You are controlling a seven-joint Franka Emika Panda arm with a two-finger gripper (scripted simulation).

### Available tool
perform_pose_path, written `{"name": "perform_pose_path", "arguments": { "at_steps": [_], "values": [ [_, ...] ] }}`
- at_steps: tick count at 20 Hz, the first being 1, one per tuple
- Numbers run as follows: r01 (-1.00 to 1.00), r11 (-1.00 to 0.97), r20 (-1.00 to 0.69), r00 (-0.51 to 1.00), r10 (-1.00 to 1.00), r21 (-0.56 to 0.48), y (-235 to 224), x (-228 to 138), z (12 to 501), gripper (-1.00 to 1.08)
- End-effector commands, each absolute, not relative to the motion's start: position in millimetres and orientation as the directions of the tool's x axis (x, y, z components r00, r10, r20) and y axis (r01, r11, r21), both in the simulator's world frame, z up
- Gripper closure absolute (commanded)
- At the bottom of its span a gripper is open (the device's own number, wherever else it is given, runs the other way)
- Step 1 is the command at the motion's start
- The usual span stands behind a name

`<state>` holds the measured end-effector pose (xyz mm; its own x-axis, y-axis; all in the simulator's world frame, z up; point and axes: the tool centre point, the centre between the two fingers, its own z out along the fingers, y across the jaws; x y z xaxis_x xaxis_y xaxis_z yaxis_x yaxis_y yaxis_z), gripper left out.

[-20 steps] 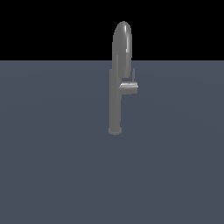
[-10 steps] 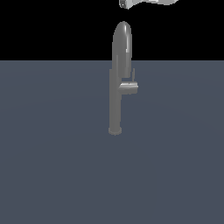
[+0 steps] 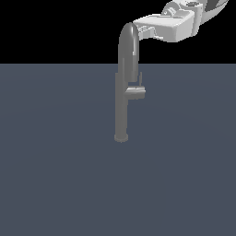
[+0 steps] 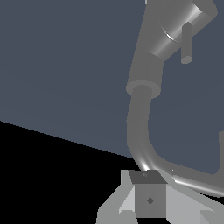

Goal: Turn on the faucet by rotating a designated handle.

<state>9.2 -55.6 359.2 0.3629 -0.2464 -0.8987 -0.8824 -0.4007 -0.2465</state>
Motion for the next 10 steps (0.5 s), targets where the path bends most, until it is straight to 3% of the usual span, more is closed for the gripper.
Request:
{"name": "perform_pose_path", "arguments": {
  "at_steps": [1, 10],
  "values": [
    [-0.914, -0.343, -0.929, 0.301, -0.215, -0.216, -60.6, 17.7, 342.5, 1.08],
    [-0.984, -0.158, -0.991, 0.099, -0.085, -0.085, -70.8, 35.5, 282.4, 1.08]
  ]
}}
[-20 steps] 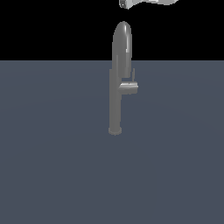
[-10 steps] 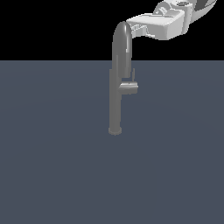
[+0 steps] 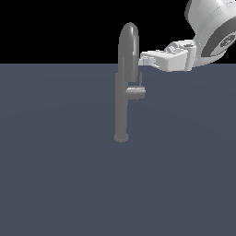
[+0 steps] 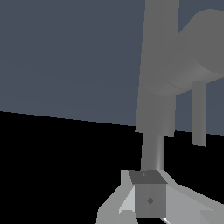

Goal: Turn on the faucet by rotating a designated handle.

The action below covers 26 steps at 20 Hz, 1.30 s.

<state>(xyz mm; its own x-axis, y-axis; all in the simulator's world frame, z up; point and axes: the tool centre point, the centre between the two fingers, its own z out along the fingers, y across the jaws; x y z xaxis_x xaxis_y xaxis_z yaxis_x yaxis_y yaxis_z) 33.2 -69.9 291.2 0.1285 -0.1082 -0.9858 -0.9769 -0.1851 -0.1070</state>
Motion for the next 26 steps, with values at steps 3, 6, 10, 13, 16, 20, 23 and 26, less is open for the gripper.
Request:
{"name": "perform_pose_path", "arguments": {
  "at_steps": [3, 6, 10, 13, 16, 20, 23, 26],
  "values": [
    [-0.992, -0.117, -0.997, 0.055, -0.050, -0.048, -71.6, 37.6, 267.6, 1.08],
    [-0.996, -0.088, -0.999, 0.023, -0.023, -0.021, -71.6, 38.6, 256.8, 1.08],
    [-0.998, -0.068, -1.000, 0.001, -0.003, -0.001, -71.2, 39.1, 249.1, 1.08],
    [-0.998, -0.065, -1.000, -0.002, 0.000, 0.002, -71.1, 39.1, 248.1, 1.08],
    [-0.998, -0.066, -1.000, -0.002, -0.001, 0.002, -71.2, 39.0, 248.0, 1.08],
    [-0.998, -0.066, -1.000, -0.002, -0.001, 0.002, -71.5, 28.8, 252.5, 1.08],
    [-0.998, -0.066, -1.000, -0.001, 0.000, 0.001, -71.9, 20.8, 256.1, 1.08],
    [-0.998, -0.066, -1.000, -0.001, 0.000, 0.001, -72.2, 12.7, 259.7, 1.08]
  ]
}}
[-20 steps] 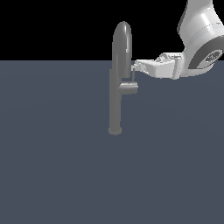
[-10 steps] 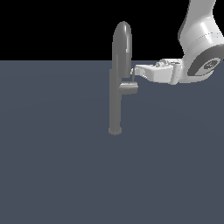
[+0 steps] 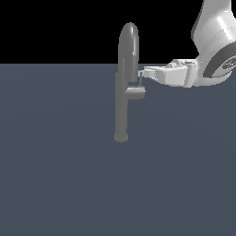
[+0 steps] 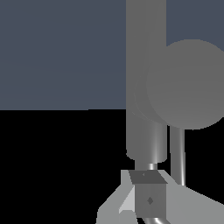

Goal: Turn on the faucet by rotating a designated handle.

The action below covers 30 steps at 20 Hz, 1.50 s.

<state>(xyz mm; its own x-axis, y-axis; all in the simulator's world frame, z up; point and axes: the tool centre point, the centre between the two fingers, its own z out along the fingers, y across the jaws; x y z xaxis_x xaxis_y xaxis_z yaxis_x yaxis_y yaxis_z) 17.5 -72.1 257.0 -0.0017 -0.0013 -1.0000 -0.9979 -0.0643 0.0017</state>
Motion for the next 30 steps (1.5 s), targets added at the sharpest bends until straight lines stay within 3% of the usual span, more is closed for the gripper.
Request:
{"name": "perform_pose_path", "arguments": {
  "at_steps": [1, 30],
  "values": [
    [-0.998, -0.066, -1.000, -0.001, 0.000, 0.001, -72.2, 12.7, 259.7, 1.08],
    [-0.998, -0.065, -1.000, 0.010, -0.002, -0.009, -76.2, -49.1, 234.6, 1.08]
  ]
}}
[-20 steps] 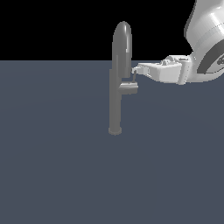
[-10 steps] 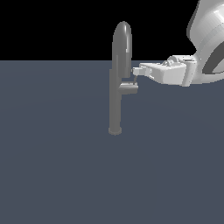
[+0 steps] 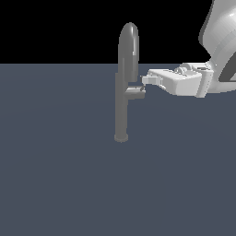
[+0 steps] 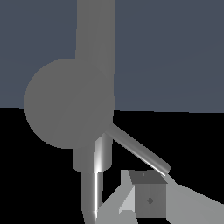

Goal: Turn on the faucet by rotating a designated handle.

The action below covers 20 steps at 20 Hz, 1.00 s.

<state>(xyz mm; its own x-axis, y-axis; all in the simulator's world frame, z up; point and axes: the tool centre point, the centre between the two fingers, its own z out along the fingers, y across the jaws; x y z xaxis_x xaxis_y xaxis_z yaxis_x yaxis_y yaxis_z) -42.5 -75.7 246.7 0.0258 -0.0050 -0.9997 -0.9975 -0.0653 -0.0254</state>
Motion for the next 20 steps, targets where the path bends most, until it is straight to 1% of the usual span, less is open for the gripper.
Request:
{"name": "perform_pose_path", "arguments": {
  "at_steps": [1, 5, 6, 13, 14, 15, 20],
  "values": [
    [-0.998, -0.065, -1.000, 0.007, -0.002, -0.007, -76.4, -52.5, 229.5, 1.08],
    [-0.998, -0.066, -1.000, 0.000, 0.000, 0.000, -77.2, -62.6, 213.9, 1.08],
    [-0.997, -0.068, -0.999, 0.032, -0.004, -0.031, -76.4, -53.3, 232.1, 1.08],
    [-0.998, -0.066, -1.000, 0.001, 0.000, -0.001, -77.2, -62.4, 184.2, 1.08],
    [-0.998, -0.066, -1.000, 0.001, 0.000, -0.001, -77.2, -62.4, 184.2, 1.08],
    [-0.997, -0.072, -0.999, 0.039, 0.000, -0.038, -76.5, -55.0, 207.3, 1.08],
    [-0.997, -0.069, -1.000, 0.019, 0.000, -0.019, -76.3, -51.1, 180.3, 1.08]
  ]
}}
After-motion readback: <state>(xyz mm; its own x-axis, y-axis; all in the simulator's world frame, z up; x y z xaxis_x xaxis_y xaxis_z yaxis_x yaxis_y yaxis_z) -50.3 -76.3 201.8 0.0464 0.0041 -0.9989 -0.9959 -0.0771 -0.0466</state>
